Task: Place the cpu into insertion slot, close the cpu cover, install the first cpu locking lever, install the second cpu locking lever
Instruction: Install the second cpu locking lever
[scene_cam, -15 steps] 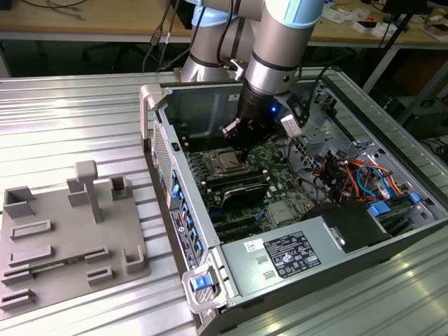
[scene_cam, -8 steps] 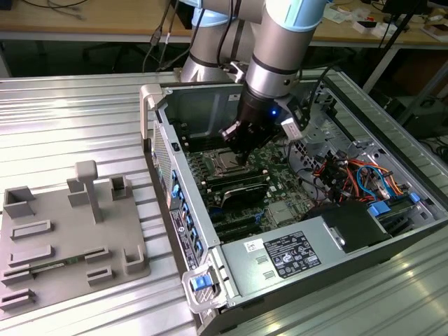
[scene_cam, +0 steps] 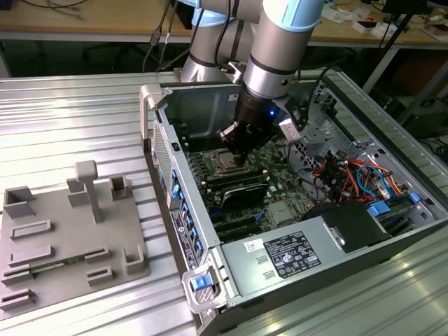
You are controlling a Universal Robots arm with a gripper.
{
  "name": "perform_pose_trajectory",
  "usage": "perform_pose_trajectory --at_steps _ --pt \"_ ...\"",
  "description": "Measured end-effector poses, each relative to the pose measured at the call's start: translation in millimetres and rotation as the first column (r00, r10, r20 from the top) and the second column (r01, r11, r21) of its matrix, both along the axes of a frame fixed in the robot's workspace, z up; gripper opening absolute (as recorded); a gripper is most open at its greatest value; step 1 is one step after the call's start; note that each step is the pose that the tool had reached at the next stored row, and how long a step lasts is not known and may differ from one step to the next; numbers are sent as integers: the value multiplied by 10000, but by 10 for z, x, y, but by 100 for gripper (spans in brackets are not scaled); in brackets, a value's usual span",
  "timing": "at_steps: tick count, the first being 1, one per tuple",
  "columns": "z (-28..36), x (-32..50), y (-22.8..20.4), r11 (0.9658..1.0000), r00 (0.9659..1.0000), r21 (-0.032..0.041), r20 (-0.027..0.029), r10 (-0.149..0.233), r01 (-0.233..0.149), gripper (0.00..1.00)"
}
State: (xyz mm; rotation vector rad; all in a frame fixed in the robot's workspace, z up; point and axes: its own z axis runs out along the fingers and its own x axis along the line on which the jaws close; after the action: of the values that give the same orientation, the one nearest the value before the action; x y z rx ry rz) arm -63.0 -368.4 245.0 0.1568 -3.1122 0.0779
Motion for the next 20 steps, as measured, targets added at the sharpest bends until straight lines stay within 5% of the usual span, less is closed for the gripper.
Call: perform_pose_trajectory --at_steps 5,10,20 --pt "37 -5 -1 10000 10000 -1 -81 0 0 11" --pt "32 -66 -1 10000 10000 -3 -92 0 0 11" --pt "-162 -189 -1 10000 10000 -62 -93 0 0 11"
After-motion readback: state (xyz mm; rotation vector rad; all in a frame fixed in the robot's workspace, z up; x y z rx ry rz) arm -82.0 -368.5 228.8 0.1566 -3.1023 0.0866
